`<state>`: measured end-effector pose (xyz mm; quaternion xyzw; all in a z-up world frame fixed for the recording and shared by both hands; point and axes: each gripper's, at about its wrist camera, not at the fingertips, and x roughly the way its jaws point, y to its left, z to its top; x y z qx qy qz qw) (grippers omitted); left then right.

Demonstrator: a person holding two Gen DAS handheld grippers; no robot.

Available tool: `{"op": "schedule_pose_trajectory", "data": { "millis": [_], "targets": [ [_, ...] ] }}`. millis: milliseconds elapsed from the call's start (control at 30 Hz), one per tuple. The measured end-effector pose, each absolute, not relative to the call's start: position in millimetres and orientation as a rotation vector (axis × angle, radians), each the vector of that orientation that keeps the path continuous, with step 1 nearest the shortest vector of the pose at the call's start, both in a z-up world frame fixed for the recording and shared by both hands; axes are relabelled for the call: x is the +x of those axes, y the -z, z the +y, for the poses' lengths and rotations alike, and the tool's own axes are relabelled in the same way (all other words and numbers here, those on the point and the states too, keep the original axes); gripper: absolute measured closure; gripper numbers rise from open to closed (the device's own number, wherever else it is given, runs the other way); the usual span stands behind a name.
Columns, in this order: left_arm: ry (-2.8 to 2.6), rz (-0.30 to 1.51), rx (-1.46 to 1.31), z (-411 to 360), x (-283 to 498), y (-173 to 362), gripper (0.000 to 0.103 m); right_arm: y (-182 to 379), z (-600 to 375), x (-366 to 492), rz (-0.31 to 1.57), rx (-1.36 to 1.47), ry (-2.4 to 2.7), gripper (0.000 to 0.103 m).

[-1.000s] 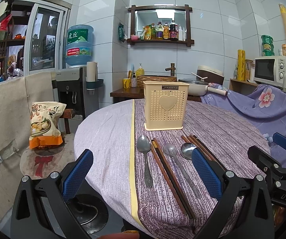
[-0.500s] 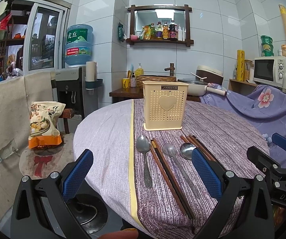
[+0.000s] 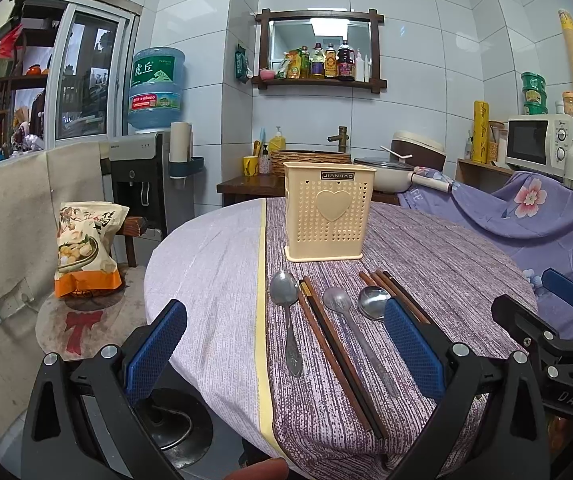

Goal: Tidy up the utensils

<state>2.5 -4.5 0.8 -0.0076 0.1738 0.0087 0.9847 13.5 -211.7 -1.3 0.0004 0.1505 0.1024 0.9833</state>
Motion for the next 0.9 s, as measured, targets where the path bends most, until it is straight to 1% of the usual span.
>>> {"op": "schedule_pose_trajectory", "data": {
  "millis": [900],
  "targets": [
    [-0.017, 0.35, -0.017, -4.2, 2.9, -0.9, 0.006, 2.3, -211.1, 14.3, 0.305, 0.001, -0.206, 0.005]
  ]
}}
